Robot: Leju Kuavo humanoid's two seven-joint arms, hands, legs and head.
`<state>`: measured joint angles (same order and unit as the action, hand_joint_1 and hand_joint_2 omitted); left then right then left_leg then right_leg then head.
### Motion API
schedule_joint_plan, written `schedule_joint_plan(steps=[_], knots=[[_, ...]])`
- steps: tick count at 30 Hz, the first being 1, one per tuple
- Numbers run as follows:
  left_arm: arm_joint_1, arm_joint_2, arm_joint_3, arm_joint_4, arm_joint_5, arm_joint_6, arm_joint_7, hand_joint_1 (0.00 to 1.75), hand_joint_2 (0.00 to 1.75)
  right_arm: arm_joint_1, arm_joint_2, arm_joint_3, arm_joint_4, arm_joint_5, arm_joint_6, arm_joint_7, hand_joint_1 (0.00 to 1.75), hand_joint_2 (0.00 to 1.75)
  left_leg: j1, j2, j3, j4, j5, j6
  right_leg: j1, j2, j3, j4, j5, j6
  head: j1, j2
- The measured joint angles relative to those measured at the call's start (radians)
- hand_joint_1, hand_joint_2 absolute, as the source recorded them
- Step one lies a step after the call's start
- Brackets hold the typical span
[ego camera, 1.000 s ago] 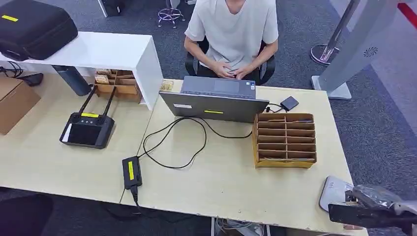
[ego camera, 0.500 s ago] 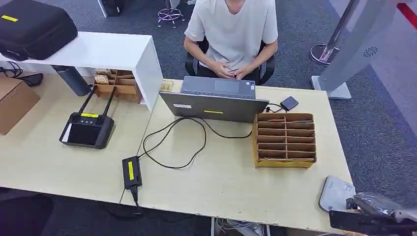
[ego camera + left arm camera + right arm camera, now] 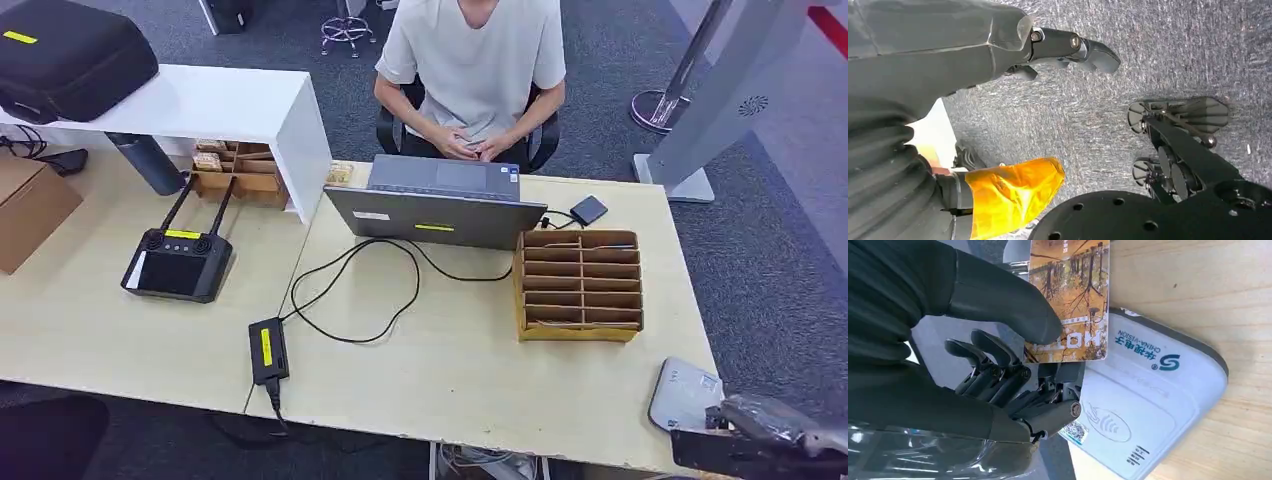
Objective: Pass the card to the sensor for recognition and then transmit it.
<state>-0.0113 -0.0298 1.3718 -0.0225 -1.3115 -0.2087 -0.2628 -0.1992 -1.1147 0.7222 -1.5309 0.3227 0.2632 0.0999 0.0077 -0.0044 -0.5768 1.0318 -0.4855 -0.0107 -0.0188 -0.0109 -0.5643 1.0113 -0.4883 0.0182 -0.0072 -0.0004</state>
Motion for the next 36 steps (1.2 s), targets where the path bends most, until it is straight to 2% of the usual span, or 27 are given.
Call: schedule_joint_plan(steps=[12, 21, 26, 36], knots=[[-0.003, -0.003, 0.003, 0.000, -0.008, -0.003, 0.000, 0.00, 1.75, 0.008, 0.004, -0.012, -0.001, 0.006, 0.008, 0.002, 1.75, 1.75, 0.000, 0.000, 0.000, 0.000, 0.000, 0.000, 0.000, 0.000, 0.000, 0.000, 0.000, 0.000, 0.000, 0.000], [-0.005, -0.005, 0.005, 0.000, -0.019, -0.010, -0.002, 0.00, 1.75, 0.014, 0.075, -0.013, 0.019, 0.086, -0.063, -0.031, 1.75, 1.75, 0.000, 0.000, 0.000, 0.000, 0.000, 0.000, 0.000, 0.000, 0.000, 0.000, 0.000, 0.000, 0.000, 0.000], [-0.007, -0.008, 0.009, 0.000, -0.022, -0.010, -0.003, 0.00, 1.75, 0.007, 0.117, -0.016, 0.032, 0.098, -0.072, -0.037, 1.75, 1.75, 0.001, 0.001, 0.001, 0.000, 0.000, 0.000, 0.001, 0.001, 0.001, 0.000, 0.000, 0.000, 0.000, 0.000], [-0.007, -0.009, 0.024, 0.000, -0.025, -0.008, -0.003, 0.00, 1.75, -0.009, 0.143, -0.025, 0.044, 0.098, -0.076, -0.047, 1.75, 1.75, 0.000, 0.001, 0.001, 0.001, 0.000, 0.000, 0.000, 0.001, 0.001, 0.000, 0.001, 0.000, 0.000, 0.000]])
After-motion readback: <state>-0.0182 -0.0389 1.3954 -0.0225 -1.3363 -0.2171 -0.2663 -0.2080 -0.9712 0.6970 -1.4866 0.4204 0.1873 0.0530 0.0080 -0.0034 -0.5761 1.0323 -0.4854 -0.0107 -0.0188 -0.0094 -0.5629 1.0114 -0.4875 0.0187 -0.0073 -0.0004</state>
